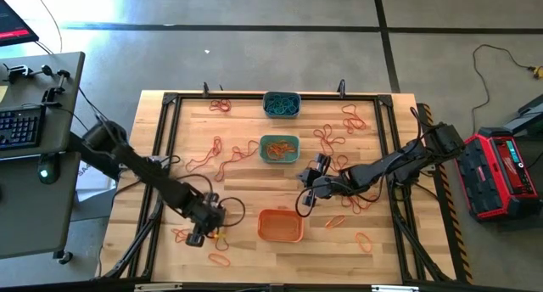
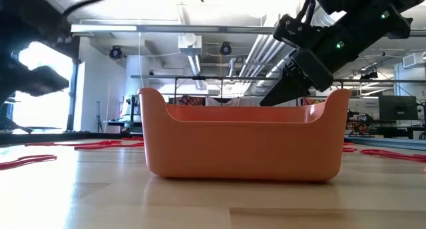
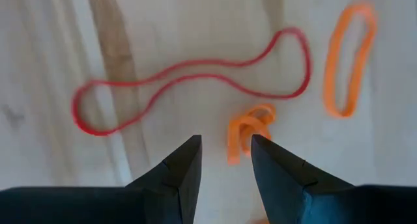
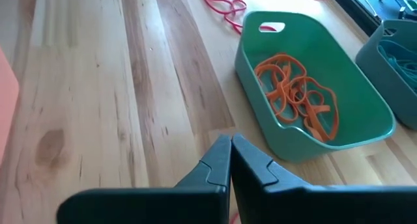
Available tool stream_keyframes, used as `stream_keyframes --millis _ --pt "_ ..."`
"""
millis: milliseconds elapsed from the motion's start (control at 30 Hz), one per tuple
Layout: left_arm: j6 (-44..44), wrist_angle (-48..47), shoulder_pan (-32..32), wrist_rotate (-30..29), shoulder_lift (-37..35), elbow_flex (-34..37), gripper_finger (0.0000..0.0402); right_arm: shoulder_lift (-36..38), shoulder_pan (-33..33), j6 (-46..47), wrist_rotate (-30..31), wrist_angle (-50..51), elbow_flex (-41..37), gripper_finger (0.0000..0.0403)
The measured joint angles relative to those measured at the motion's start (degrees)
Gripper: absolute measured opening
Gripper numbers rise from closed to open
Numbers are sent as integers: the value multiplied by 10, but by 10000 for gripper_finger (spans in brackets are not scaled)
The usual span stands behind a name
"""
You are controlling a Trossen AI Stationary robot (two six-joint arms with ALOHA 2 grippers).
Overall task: Sort rubber bands into baskets
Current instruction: Put the orange rubber band into the green bin
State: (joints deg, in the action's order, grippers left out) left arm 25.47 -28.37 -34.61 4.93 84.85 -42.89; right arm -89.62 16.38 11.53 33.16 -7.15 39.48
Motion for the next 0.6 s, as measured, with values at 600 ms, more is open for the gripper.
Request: stream_keyframes --millis 600 --pt "-11 10 12 35 41 0 7 0 0 0 11 10 0 0"
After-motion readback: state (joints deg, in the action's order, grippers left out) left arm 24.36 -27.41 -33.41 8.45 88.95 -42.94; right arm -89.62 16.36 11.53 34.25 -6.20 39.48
